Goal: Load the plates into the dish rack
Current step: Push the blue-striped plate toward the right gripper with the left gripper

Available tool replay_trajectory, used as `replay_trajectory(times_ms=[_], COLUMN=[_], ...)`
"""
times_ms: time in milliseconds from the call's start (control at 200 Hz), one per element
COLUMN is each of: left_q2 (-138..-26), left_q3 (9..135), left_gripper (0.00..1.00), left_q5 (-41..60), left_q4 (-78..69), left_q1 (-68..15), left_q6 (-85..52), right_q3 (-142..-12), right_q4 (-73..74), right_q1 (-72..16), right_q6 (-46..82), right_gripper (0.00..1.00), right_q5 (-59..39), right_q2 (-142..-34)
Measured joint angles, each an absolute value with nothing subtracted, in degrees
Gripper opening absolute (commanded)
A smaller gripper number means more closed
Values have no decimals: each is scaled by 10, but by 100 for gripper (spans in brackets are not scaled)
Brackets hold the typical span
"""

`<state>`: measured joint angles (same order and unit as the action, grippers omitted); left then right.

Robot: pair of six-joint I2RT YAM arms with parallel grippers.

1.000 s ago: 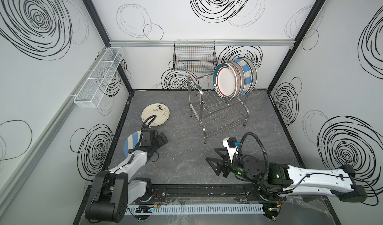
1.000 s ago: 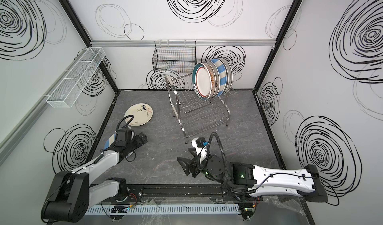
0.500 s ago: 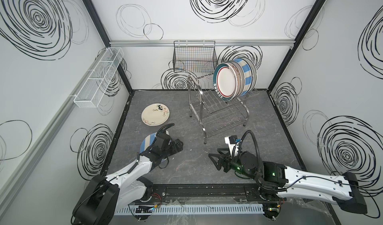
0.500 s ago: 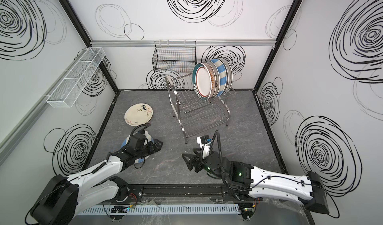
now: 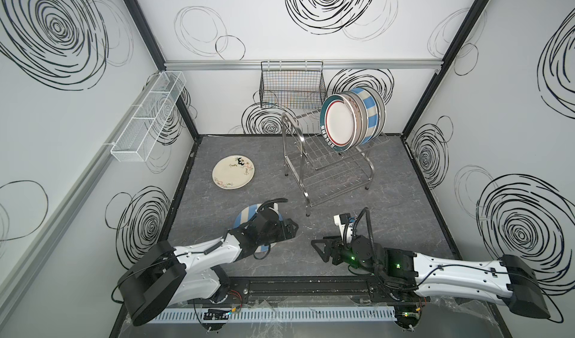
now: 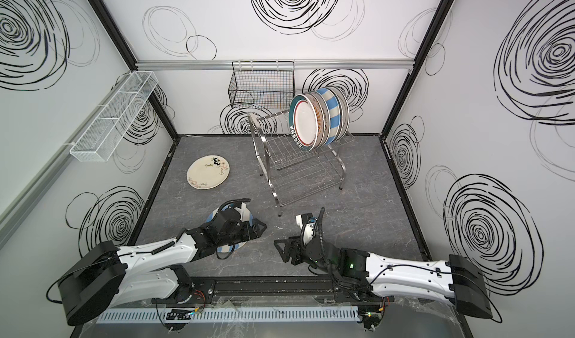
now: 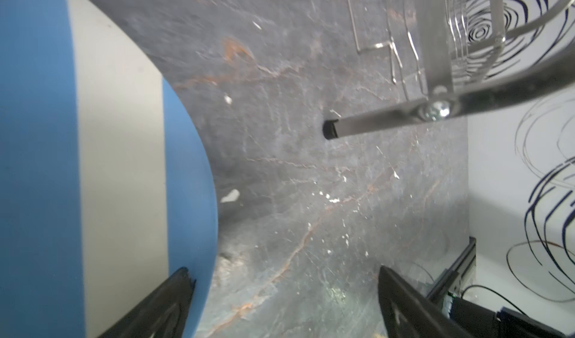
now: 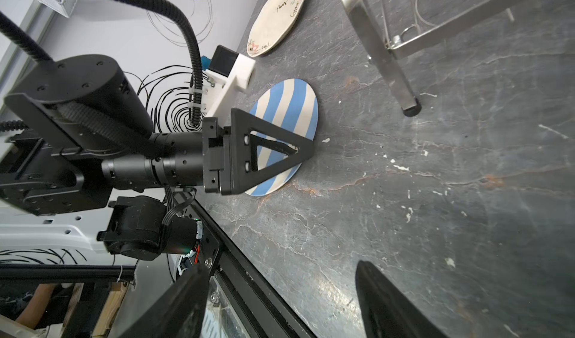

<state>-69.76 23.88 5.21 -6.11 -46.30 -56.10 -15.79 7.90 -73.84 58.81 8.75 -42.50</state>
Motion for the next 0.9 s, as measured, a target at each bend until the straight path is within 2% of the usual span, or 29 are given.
replay_trajectory(times_ms=[100,180,465,705,901], left_q2=[-703,-682,-539,-499,-549], left_q3=[304,333,295,235,225], left_gripper=[96,96,96,96,96], left_q5=[25,18,41,6,-6], left_q4=[-1,19,77,97,71], left_q1=[-489,-472,-217,-150,-77], left_q6=[-532,-508,-430,-405,-377], right_q3=[-132,-108,-184,-262,-283], right_q4=[111,157,250,359,412], right_q1=[-739,-743,-741,-734,-719], right_q6=[614,636,663,671,695], right_gripper=[75,74,74,74,73], right_q5=[87,91,68,14,-18], right_q2=[-425,-457,-710,-873,-940])
